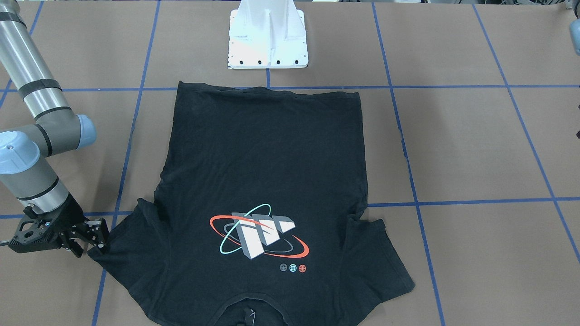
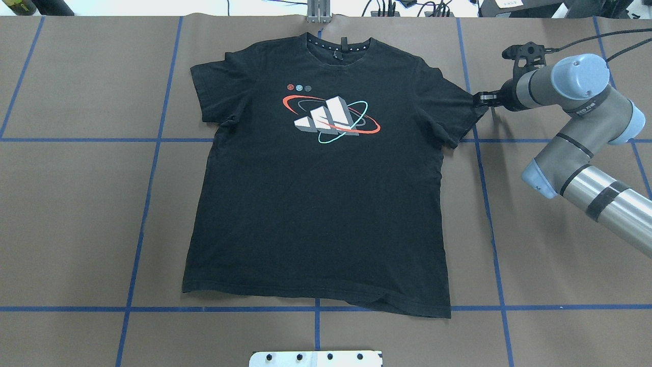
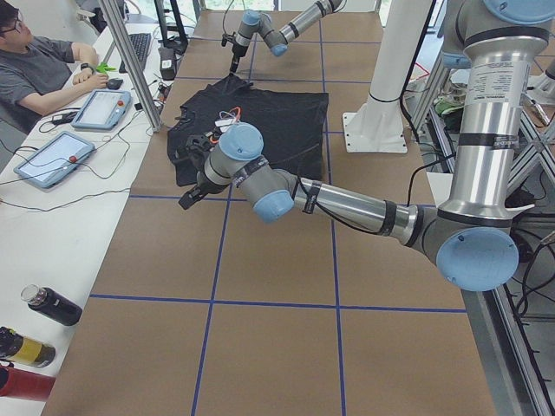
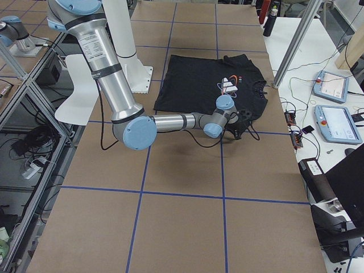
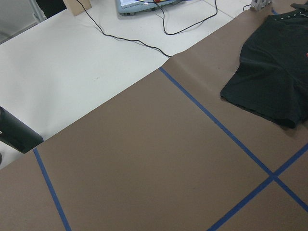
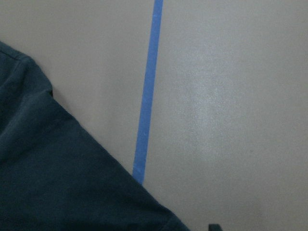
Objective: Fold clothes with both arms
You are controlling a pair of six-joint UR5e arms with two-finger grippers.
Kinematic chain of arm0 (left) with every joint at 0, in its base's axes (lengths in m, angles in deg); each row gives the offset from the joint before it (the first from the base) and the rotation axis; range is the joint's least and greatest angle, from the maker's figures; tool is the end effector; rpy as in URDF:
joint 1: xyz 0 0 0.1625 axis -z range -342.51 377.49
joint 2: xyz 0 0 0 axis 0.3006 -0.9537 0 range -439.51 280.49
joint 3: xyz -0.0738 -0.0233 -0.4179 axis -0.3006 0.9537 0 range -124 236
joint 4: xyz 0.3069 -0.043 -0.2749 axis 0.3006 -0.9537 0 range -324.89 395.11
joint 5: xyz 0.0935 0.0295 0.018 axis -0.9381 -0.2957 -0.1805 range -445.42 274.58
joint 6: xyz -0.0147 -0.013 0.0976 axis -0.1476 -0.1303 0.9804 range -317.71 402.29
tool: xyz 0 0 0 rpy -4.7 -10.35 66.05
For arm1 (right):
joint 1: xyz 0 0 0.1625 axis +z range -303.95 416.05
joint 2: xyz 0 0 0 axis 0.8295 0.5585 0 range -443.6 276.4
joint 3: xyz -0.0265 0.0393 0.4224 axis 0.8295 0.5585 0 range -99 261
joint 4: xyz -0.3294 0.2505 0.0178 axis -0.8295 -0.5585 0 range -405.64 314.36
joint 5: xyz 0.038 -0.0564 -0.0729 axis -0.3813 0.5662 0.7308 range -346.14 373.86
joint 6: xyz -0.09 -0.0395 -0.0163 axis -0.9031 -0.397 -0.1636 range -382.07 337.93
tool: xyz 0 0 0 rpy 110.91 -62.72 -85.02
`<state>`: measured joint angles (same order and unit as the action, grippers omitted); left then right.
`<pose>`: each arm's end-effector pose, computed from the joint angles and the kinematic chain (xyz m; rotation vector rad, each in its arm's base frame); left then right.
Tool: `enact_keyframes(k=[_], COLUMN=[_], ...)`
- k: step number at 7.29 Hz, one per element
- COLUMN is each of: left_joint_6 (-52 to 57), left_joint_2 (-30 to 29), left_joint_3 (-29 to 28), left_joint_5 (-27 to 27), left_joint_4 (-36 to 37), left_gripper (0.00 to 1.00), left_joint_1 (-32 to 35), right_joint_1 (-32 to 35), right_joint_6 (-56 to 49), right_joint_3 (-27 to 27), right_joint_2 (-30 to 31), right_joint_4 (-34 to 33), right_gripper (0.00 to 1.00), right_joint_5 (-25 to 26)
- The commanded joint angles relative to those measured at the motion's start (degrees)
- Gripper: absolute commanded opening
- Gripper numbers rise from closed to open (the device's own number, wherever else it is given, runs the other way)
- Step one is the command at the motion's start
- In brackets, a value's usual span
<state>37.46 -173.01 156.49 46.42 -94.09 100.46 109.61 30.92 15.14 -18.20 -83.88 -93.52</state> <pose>-0.0020 -0.5299 0.4565 0.8119 0.7648 0.3729 -0.3356 -0.6289 0.5253 0.4442 -0.8365 0.1288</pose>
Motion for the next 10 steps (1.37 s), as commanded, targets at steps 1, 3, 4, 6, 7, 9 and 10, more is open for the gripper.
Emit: enact_keyframes(k=[1,3,4,6,7,9,10], left_joint_6=[0.0,0.0,0.0,0.0,0.0,0.0,-0.1], left_joint_2=[0.0,0.1,0.1,0.1,0.1,0.1,0.1], left_joint_3=[0.0,0.0,0.0,0.0,-0.1,-0.1,-0.1], left_joint_5=[0.0,0.0,0.0,0.0,0.0,0.0,0.0], left_joint_4=[0.0,0.0,0.1,0.1,0.1,0.1,0.1], left_gripper=[1.0,1.0,1.0,1.0,1.0,1.0,1.0], left_joint_1=[0.0,0.0,0.0,0.0,0.0,0.0,0.0], right_joint_1=[-0.1,0.0,0.0,0.3,0.2,-0.8,-3.2], right_joint_6=[0.0,0.0,0.3,1.8,5.1,10.3,14.3], right_joint_3=[0.0,-0.2,-1.0,-4.3,-6.3,-8.9,-8.5], right_joint_2=[0.0,0.0,-0.1,-0.9,-1.3,-8.9,-13.7], right_joint_4=[0.0,0.1,0.1,-0.6,-1.5,-13.8,-18.8], right_gripper=[0.18,0.0,0.0,0.0,0.0,0.0,0.0], right_joint_5=[0.1,0.1,0.0,-0.1,-0.3,0.8,4.6])
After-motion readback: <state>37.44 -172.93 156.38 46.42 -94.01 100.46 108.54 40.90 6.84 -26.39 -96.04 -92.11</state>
